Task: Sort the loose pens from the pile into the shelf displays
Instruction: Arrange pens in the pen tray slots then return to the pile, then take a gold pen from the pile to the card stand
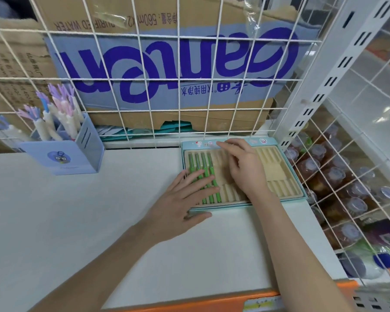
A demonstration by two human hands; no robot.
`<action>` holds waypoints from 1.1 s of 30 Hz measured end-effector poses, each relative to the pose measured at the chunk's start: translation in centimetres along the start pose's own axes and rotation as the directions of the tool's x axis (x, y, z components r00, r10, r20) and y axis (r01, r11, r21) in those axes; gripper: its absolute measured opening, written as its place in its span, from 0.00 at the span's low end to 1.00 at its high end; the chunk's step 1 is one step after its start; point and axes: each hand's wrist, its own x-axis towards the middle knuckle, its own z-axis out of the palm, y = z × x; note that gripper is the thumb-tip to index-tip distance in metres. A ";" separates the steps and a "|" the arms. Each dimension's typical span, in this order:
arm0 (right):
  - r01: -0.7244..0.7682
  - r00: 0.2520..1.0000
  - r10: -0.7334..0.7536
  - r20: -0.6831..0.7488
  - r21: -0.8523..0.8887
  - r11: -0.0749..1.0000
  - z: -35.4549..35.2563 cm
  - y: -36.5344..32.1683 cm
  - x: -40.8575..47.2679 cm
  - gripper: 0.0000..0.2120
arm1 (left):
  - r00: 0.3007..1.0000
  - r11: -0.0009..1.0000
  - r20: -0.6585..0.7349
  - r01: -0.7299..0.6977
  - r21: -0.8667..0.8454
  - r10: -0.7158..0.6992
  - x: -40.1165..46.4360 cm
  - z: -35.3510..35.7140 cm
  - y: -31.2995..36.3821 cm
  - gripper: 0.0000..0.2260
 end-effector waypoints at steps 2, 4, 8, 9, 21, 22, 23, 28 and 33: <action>-0.059 0.997 0.059 -0.052 0.009 0.998 -0.8 -0.7 0.4 0.19 | 0.998 0.999 -0.054 0.040 -0.023 -0.041 -0.9 -1.1 -0.1 0.18; -0.090 0.994 0.089 -0.060 -0.005 0.996 -1.3 -2.2 1.0 0.19 | 0.993 0.997 -0.089 0.075 0.005 -0.074 -2.6 -2.8 -0.9 0.17; 0.068 0.997 -0.069 -0.028 -0.053 0.996 0.3 -8.4 1.3 0.18 | 0.974 0.972 -0.145 0.194 0.133 -0.175 -7.1 -8.1 -2.8 0.16; 0.135 0.991 -0.135 -0.001 -0.047 0.990 1.4 -10.5 1.1 0.18 | 0.964 0.957 -0.167 0.236 0.171 -0.207 -8.3 -9.6 -3.2 0.16; 0.606 0.744 -0.624 0.239 0.152 0.780 15.7 -37.3 -5.9 0.23 | 0.739 0.572 -0.484 0.671 0.471 -0.469 -31.6 -23.8 -5.5 0.16; 0.625 0.723 -0.645 0.245 0.164 0.763 16.8 -39.3 -6.5 0.23 | 0.715 0.547 -0.514 0.696 0.465 -0.473 -33.9 -25.0 -5.3 0.16; 0.640 0.706 -0.662 0.251 0.176 0.748 17.8 -41.4 -7.1 0.23 | 0.691 0.522 -0.545 0.719 0.458 -0.474 -36.0 -26.1 -5.1 0.15; 0.704 0.605 -0.743 0.288 0.242 0.667 23.0 -51.4 -9.8 0.23 | 0.592 0.454 -0.672 0.796 0.400 -0.446 -46.3 -31.2 -4.2 0.15; 0.722 0.534 -0.790 0.302 0.323 0.611 27.5 -59.7 -12.0 0.24 | 0.516 0.367 -0.680 0.854 0.367 -0.521 -55.0 -36.0 -3.3 0.15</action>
